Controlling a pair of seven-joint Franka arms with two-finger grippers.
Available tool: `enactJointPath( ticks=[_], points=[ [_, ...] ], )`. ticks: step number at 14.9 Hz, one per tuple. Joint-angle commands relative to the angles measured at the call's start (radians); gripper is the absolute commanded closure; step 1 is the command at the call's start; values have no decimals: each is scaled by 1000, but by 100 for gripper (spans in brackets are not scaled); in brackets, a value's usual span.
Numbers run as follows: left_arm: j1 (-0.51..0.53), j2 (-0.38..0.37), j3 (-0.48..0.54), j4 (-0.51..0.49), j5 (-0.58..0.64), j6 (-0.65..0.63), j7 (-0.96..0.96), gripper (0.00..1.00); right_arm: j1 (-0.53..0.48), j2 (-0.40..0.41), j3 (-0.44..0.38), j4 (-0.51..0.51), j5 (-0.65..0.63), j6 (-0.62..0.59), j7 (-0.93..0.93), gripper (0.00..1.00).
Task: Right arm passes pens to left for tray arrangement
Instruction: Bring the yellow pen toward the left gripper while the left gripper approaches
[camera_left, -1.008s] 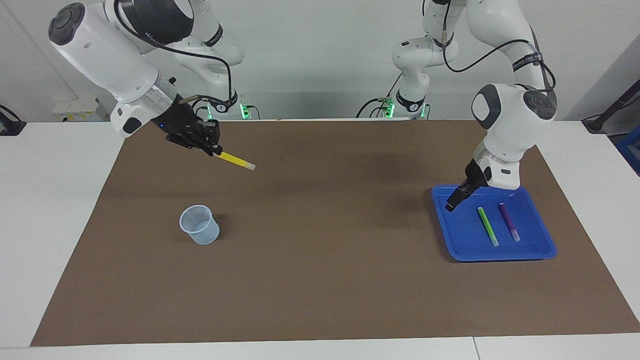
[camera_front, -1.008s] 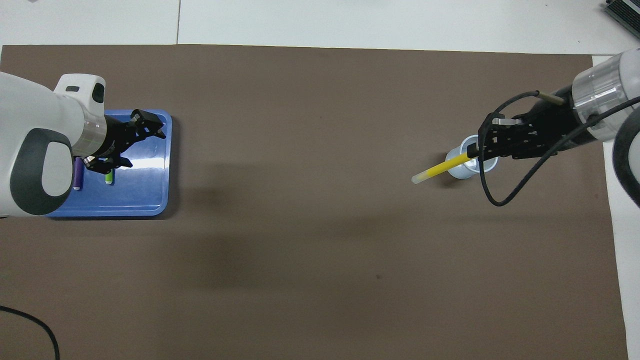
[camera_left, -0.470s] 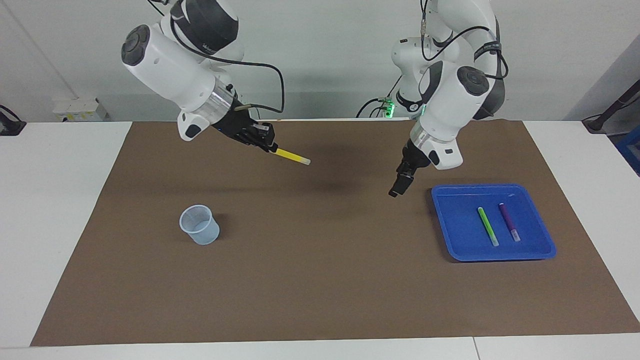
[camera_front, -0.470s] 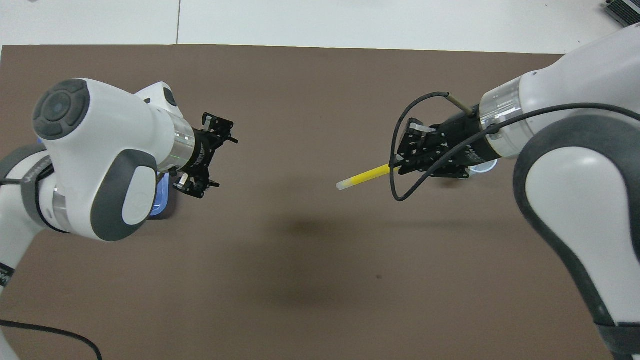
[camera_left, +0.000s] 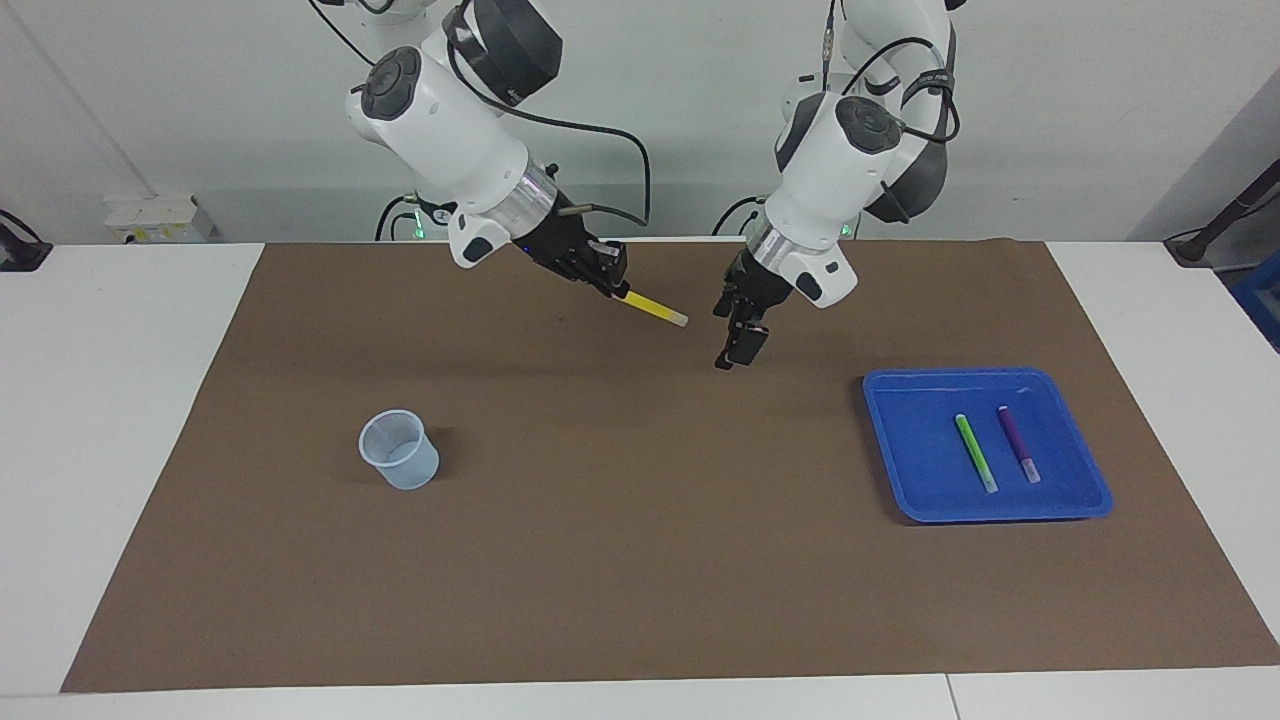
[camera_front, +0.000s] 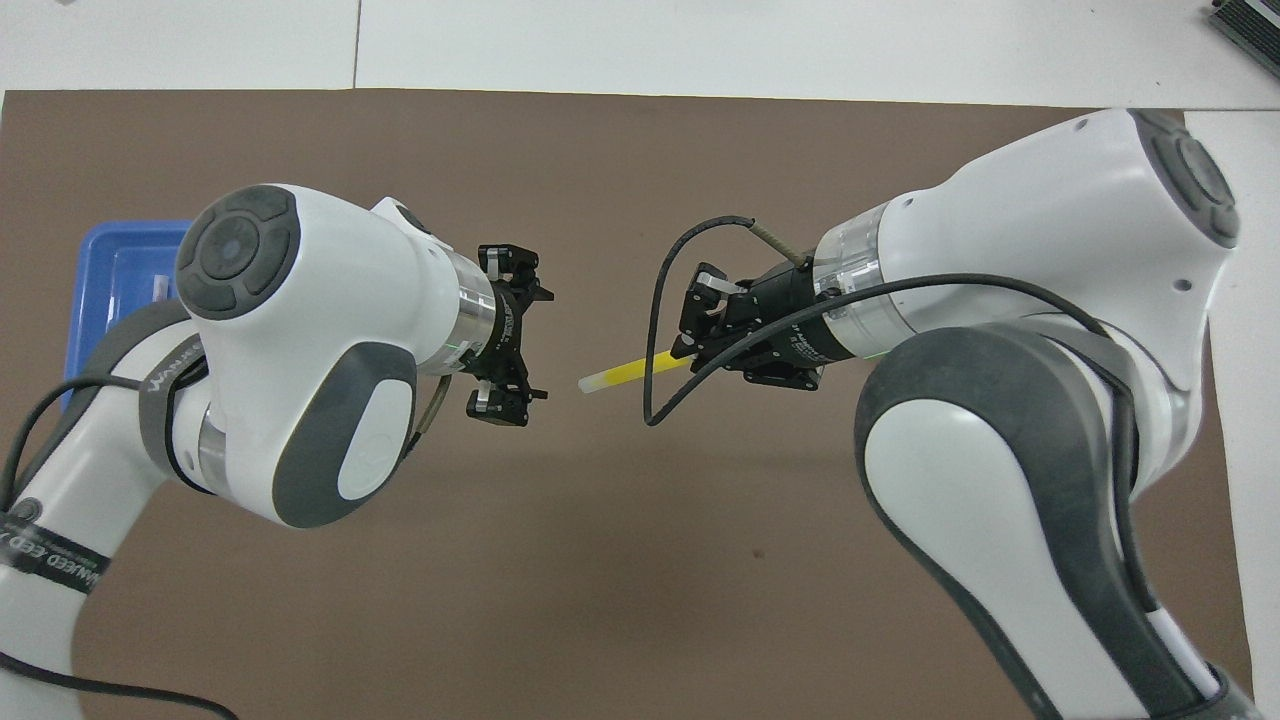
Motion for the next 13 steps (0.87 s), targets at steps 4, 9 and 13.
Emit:
enactJointPath(
  ticks=[4, 9, 13],
  points=[
    [-63, -21, -11, 0, -13, -2, -176, 0, -9, -36, -2, -42, 27, 8, 2, 94],
    [-113, -23, -11, -4, -13, 24, -234, 0, -9, -39, -2, -49, 25, 7, -1, 94],
    [-112, -25, -17, 7, -14, 21, -270, 14, -9, -42, -2, -51, 25, 5, -5, 94]
  ],
)
